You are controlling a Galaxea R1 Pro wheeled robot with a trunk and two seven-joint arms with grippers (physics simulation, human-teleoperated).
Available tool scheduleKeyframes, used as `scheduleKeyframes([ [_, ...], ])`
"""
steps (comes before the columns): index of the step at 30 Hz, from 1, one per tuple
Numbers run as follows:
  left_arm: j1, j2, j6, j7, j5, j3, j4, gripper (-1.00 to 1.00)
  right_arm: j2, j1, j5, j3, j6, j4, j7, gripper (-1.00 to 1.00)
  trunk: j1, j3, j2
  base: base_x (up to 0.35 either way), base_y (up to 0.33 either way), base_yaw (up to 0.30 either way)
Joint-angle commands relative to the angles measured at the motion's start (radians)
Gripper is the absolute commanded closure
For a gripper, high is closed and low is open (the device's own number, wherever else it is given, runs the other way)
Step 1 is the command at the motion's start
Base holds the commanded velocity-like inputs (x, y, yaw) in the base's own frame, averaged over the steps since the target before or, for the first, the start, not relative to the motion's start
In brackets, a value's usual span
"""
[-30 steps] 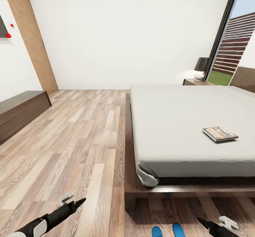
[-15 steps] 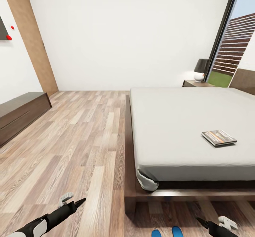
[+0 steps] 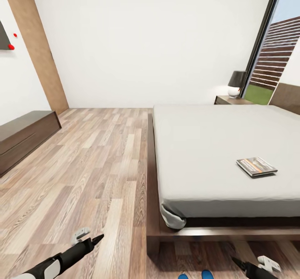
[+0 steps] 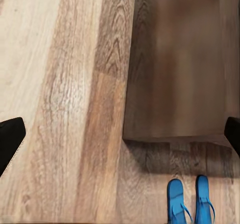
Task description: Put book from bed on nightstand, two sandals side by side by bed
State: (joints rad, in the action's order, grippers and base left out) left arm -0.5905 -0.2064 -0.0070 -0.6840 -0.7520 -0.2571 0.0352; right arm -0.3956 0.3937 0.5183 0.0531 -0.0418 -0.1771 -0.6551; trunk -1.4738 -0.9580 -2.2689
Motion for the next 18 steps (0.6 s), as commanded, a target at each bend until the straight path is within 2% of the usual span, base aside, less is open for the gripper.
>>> scheduleKeyframes([
  [1,0.000,0.004,-0.011,0.010,-0.006,-0.008,-0.003,-1.00,0.000,0.000,0.000,0.005,0.000,0.010,-0.005,-1.00,0.004,0.002,0.007,0.000,0.000,0.000],
  [7,0.001,0.035,-0.077,0.082,0.009,-0.008,-0.011,-1.00,0.007,0.000,-0.001,0.003,0.014,0.067,-0.005,-1.00,0.027,0.021,0.049,0.000,0.000,0.000],
  [8,0.008,0.062,-0.098,0.124,0.024,-0.008,-0.013,-1.00,0.015,0.000,-0.001,0.002,0.017,0.087,-0.004,-1.00,0.031,0.024,0.056,0.000,0.000,0.000],
  [10,0.022,0.076,-0.105,0.157,0.039,-0.008,-0.013,-1.00,0.022,0.000,-0.001,0.003,0.018,0.098,-0.004,-1.00,0.039,0.031,0.070,0.000,0.000,0.000],
  [13,0.044,0.085,-0.113,0.200,0.062,-0.008,-0.014,-1.00,0.029,0.000,-0.002,0.003,0.018,0.125,-0.004,-1.00,0.050,0.040,0.091,0.000,0.000,0.000],
  [18,0.065,0.096,-0.131,0.235,0.087,-0.008,-0.014,-1.00,0.043,0.000,-0.002,0.002,0.019,0.177,-0.004,-1.00,0.069,0.056,0.126,0.000,0.000,0.000],
])
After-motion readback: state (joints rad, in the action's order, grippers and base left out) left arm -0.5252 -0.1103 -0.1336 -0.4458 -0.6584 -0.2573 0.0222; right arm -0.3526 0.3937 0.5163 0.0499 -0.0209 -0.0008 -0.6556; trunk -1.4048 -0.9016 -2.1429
